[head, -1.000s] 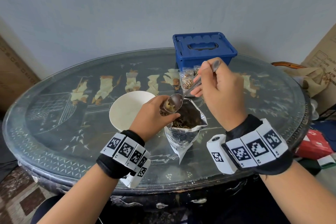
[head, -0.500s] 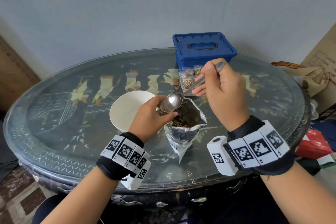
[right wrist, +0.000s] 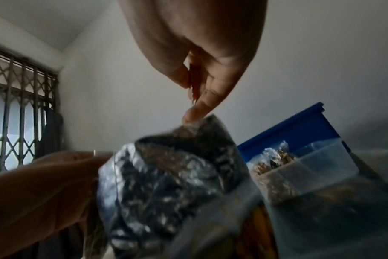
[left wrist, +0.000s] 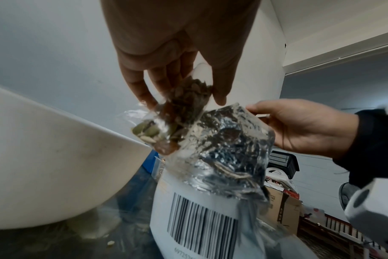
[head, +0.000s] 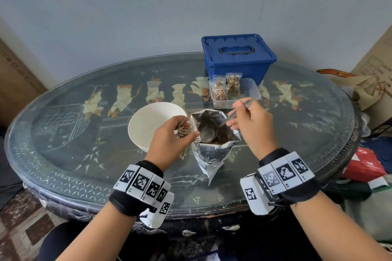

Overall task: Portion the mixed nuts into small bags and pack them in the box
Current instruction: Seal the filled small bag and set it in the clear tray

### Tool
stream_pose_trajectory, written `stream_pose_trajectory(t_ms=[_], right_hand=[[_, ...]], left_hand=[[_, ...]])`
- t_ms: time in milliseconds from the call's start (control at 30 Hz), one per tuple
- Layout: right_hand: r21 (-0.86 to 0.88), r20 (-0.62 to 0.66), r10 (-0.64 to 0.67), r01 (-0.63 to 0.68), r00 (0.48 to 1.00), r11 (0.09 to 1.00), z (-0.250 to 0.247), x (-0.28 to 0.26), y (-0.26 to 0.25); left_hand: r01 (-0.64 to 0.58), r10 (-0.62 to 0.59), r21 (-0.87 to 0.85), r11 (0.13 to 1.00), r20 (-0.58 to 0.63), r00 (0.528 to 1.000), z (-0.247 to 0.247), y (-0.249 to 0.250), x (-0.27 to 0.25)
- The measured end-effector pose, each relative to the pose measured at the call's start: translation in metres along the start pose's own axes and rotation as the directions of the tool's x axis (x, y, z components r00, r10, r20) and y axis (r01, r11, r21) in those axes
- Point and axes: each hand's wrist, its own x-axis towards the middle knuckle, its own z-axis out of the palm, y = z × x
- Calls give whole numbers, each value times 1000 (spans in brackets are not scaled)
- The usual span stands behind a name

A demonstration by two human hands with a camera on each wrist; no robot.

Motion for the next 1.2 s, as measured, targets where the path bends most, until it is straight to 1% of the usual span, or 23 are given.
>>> stream_pose_trajectory(t_ms=[67, 167, 300, 400, 467, 600, 667, 767, 833, 867, 933, 1000, 1100, 1200], right_hand=[[-64, 0, 25, -25, 1000, 998, 4, -3, 8], [-177, -7, 22, -23, 1000, 984, -1, -4, 15], [-135, 60, 105, -97, 993, 986, -12, -3, 13], [-131, 69, 89, -79, 994, 988, -18, -3, 12], [-164, 70, 60, -47, 996, 985, -21, -3, 10], [-257, 133, 13, 22, 991, 966, -26, -3, 8], [-287, 138, -16, 56, 990, 956, -28, -3, 5], [-341, 141, -133, 174, 981, 924, -30, 0, -6], [-371, 196, -210, 270, 958, 888, -27, 1, -19], [-382, 242, -224, 305, 944, 872, -24, 1, -27], [-386, 338, -208, 337, 918, 859, -15, 1, -43], [-349, 394, -174, 322, 902, 880, -6, 1, -57], [-247, 346, -155, 249, 925, 936, 0, 6, -70], [-180, 322, -130, 196, 938, 964, -1, 15, -73]], left_hand=[[7, -7, 0, 1000, 7, 1000, 0, 0, 0], [6, -6, 9, 1000, 10, 1000, -1, -1, 2], [9, -9, 9, 1000, 5, 1000, -2, -1, 4], [-3, 3, 16, 1000, -1, 1000, -3, 1, 5], [-11, 11, 10, 1000, -4, 1000, -4, 2, 6], [-23, 23, -27, 999, -21, 1000, -9, 7, 9], [-26, 25, -50, 998, -29, 999, -12, 10, 12], [-37, 35, -74, 997, -31, 999, -18, 22, 18], [-55, 50, -112, 992, -45, 998, -21, 35, 24], [-65, 56, -142, 988, -63, 996, -22, 43, 28], [-70, 46, -232, 970, -107, 993, -24, 57, 36], [-48, 5, -340, 939, -128, 992, -25, 70, 44], [-26, -43, -507, 861, -123, 991, -26, 85, 49], [-13, -42, -599, 801, -78, 996, -30, 91, 48]])
